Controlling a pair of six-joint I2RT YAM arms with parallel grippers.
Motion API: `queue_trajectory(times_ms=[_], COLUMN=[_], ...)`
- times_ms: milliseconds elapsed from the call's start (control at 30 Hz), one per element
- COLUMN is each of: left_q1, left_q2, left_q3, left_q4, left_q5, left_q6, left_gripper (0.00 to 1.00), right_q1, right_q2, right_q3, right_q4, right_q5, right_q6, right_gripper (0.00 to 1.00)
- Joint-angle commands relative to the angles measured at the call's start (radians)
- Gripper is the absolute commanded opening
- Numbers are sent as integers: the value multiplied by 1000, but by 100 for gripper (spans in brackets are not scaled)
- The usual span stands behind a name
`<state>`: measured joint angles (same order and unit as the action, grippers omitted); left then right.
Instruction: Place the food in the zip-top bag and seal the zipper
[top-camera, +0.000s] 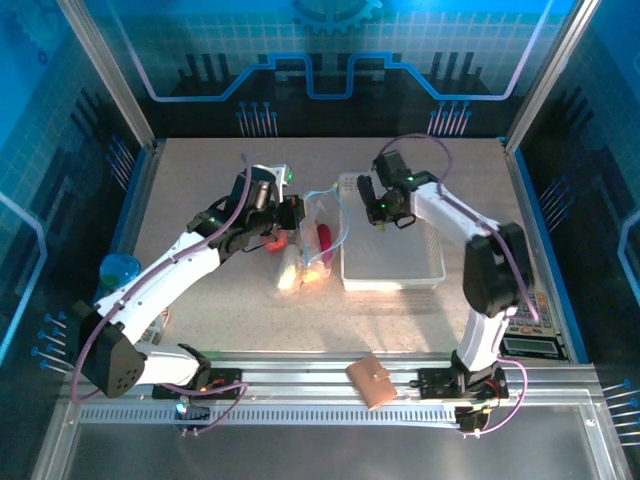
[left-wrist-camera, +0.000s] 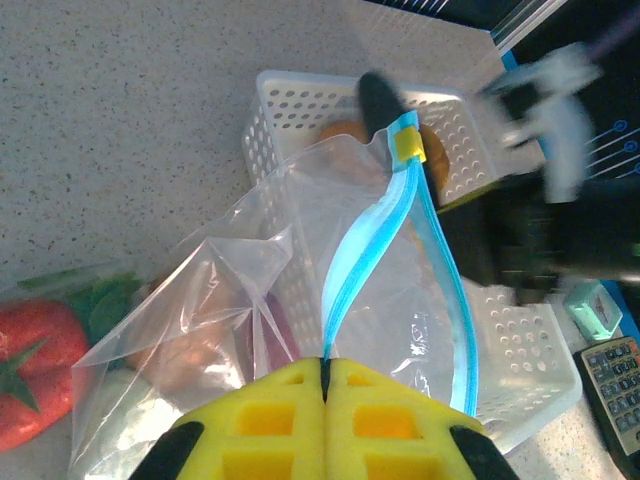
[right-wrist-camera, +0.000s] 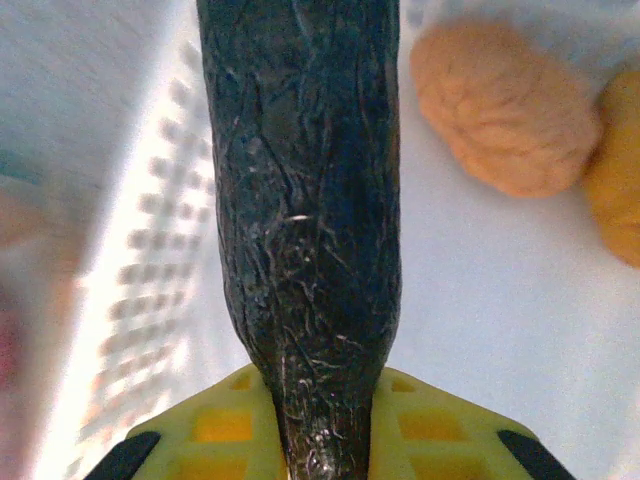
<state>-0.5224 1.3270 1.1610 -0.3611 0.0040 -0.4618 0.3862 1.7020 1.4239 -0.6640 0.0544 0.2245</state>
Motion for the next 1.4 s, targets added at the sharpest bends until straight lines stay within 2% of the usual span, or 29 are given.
queue_trajectory(times_ms=[0, 133, 267, 400, 733, 867, 1367], left_q1=[1, -13, -32, -55, -99, -115, -151], left_q2=[-9, 8, 28, 45, 51, 48, 63], left_q3=[-11, 2, 17, 27, 42, 49, 54], left_q4=[10, 17, 28, 48, 78, 89, 108], left_q5=[4, 3, -8, -27, -65, -63, -35], left_q6=[28, 31, 38, 38, 38, 41, 31], left_gripper=[0, 0, 0, 0, 0, 0, 0], right_q1=[11, 16, 38, 98, 178, 187, 187], right_q2=[-155, -269, -318, -315, -243, -206, 52], right_q3=[-15, -5, 5, 3, -30, -28, 244], right_q4=[-52, -159, -275, -359, -483, -454, -391], right_q5=[-135, -295, -466, -525, -490, -496, -370], right_q6=[36, 32, 15, 5, 52, 85, 153], right_gripper=[16, 17, 17, 17, 19, 20, 25])
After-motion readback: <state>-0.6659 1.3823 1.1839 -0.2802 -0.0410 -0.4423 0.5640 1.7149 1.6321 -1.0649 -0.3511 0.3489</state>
